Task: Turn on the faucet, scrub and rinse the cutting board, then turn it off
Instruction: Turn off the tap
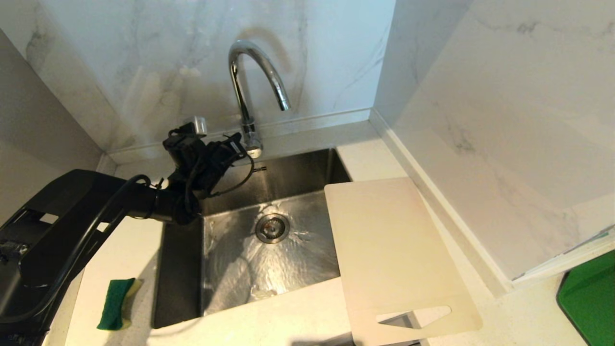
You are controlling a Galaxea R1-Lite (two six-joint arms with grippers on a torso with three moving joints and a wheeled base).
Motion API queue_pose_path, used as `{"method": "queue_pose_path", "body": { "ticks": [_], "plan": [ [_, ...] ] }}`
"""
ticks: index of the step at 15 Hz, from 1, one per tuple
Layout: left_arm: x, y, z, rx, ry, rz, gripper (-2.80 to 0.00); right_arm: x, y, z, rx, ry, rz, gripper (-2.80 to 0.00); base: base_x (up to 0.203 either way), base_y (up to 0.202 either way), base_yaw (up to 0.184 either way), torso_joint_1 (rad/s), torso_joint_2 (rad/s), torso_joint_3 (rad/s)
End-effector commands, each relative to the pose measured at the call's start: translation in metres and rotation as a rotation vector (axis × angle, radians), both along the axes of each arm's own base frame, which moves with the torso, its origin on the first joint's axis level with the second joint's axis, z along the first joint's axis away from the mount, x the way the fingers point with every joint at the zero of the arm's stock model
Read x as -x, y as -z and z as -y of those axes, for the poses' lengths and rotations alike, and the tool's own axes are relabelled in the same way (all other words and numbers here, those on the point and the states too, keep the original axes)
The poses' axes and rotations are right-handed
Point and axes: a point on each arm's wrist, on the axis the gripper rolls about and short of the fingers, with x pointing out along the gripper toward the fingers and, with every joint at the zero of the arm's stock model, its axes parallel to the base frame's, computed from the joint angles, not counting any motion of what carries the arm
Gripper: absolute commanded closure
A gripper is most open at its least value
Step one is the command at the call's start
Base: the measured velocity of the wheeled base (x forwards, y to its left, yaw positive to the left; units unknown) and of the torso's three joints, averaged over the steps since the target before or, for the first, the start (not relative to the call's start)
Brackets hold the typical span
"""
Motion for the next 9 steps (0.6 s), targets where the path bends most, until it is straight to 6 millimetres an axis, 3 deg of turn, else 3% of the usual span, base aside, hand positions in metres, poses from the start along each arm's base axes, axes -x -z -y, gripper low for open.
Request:
{"method": "queue_pose_path", "body": {
  "ticks": [1, 6, 9],
  "plan": [
    [0.007, -0.014, 0.0, 0.006, 0.003, 0.008, 0.0, 0.0, 0.0, 0.0, 0.001, -0.001, -0.001, 0.0, 0.0, 0.0, 0.0, 0.0, 0.0, 0.0],
    [0.038, -0.053, -0.005, -0.013, 0.038, -0.04, 0.0, 0.0, 0.0, 0.0, 0.001, -0.001, 0.0, 0.0, 0.0, 0.0, 0.0, 0.0, 0.0, 0.0],
    [0.071, -0.065, -0.017, -0.05, 0.091, -0.094, 0.0, 0.0, 0.0, 0.0, 0.001, -0.001, -0.001, 0.0, 0.0, 0.0, 0.0, 0.0, 0.0, 0.0]
  ]
}}
